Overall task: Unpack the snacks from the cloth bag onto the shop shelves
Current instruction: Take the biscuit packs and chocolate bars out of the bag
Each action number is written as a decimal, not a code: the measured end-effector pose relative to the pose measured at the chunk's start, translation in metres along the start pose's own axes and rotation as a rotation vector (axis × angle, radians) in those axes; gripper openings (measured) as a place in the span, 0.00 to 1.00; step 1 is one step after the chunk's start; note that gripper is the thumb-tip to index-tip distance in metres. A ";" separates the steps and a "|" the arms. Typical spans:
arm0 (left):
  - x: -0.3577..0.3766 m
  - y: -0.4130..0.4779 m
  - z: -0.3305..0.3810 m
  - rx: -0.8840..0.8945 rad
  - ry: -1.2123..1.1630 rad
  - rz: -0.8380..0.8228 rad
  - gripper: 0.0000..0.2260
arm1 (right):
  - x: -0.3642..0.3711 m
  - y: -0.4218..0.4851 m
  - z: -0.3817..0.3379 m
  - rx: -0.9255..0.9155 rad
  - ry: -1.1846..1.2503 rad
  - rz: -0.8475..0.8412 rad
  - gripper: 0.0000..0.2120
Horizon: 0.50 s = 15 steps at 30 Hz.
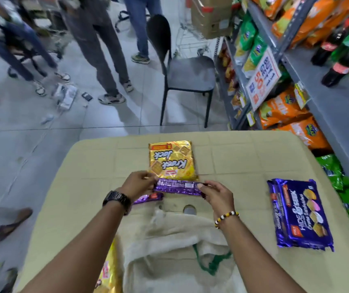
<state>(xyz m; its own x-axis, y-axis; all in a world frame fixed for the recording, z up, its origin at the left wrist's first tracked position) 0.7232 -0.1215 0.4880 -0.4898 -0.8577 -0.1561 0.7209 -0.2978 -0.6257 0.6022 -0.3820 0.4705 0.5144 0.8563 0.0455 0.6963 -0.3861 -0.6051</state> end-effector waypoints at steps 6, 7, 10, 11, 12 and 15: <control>-0.087 -0.050 -0.061 -0.046 -0.177 0.219 0.06 | 0.092 -0.009 0.015 -0.019 -0.263 -0.148 0.09; -0.095 -0.056 -0.068 -0.052 -0.195 0.249 0.05 | 0.105 -0.009 0.017 -0.026 -0.307 -0.159 0.09; -0.109 -0.063 -0.087 -0.079 -0.226 0.307 0.03 | 0.129 -0.005 0.023 -0.050 -0.408 -0.168 0.11; -0.113 -0.061 -0.093 -0.091 -0.223 0.324 0.03 | 0.134 -0.004 0.023 -0.054 -0.432 -0.161 0.12; -0.115 -0.060 -0.099 -0.100 -0.225 0.331 0.03 | 0.138 -0.001 0.024 -0.062 -0.447 -0.153 0.14; -0.116 -0.055 -0.111 -0.121 -0.222 0.341 0.04 | 0.148 0.007 0.025 -0.084 -0.511 -0.151 0.16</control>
<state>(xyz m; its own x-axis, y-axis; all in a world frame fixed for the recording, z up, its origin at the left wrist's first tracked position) 0.6860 0.0409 0.4556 -0.1061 -0.9720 -0.2097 0.7543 0.0587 -0.6539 0.6705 -0.2496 0.4530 0.1103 0.9542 -0.2781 0.7919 -0.2535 -0.5555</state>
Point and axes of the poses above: each hand's wrist, its own y-axis towards the middle knuckle, its own x-axis out of the palm, z = x × y, the point moved 9 cm from there along y, towards the middle knuckle, and after that the axes turned 7 degrees about -z, right-handed, at the moved point
